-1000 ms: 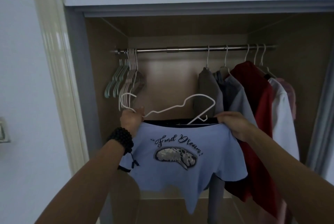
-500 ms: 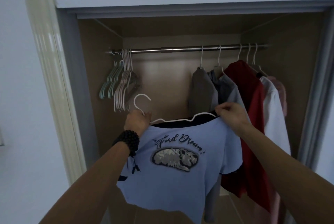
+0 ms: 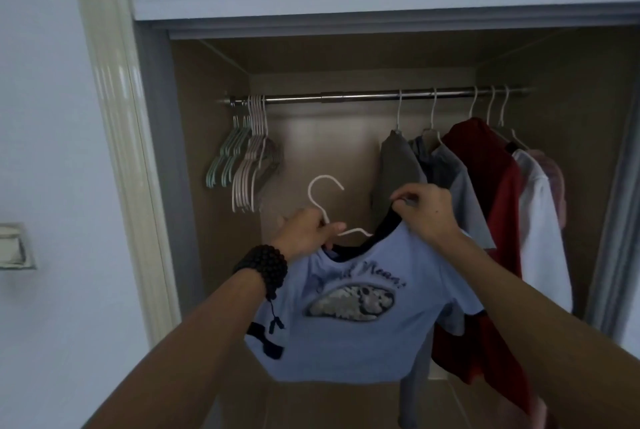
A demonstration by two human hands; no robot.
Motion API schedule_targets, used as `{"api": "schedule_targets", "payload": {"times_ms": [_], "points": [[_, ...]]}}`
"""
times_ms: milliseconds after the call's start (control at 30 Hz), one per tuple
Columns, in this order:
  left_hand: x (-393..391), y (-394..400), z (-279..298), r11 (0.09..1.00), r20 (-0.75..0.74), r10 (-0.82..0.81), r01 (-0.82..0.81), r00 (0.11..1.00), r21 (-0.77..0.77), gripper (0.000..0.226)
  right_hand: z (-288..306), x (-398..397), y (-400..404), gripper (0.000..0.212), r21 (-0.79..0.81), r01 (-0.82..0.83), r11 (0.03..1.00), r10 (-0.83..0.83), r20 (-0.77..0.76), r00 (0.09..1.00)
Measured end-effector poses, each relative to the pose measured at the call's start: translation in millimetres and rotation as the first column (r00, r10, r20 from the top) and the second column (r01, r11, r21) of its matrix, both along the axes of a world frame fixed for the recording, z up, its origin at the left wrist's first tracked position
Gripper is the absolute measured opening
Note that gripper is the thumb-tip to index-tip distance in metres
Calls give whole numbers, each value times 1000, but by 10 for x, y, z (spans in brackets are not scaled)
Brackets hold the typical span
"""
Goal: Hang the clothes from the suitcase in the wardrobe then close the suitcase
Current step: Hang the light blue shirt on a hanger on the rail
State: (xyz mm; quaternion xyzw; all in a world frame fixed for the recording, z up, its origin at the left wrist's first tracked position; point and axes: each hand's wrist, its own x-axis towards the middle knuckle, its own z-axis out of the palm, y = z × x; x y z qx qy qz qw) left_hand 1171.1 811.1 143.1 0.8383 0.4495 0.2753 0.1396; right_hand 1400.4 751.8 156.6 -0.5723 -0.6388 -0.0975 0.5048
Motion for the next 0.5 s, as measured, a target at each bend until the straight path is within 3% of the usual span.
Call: {"api": "schedule_targets", "payload": {"times_ms": [167, 267, 333, 400, 500], "points": [[102, -191, 86, 976, 32, -195, 197, 980, -89, 37, -5, -277, -4, 18, -144, -144, 979, 168, 170, 971], [215, -196, 25, 966, 240, -197, 230, 951, -120, 27, -15, -354, 66, 24, -204, -135, 970, 174, 187, 967], [112, -144, -12, 970, 428, -128, 204, 895, -136, 25, -26, -257, 70, 23, -171, -55, 984, 76, 122, 990], [-22, -109, -25, 961, 498, -108, 219, 861, -171, 24, -38, -90, 35, 23, -197, -40, 980, 40, -2, 999], [-116, -77, -50, 954, 509, -88, 220, 856, -204, 25, -43, 16, 17, 47, -446, -319, 836, 256, -196, 947]]}}
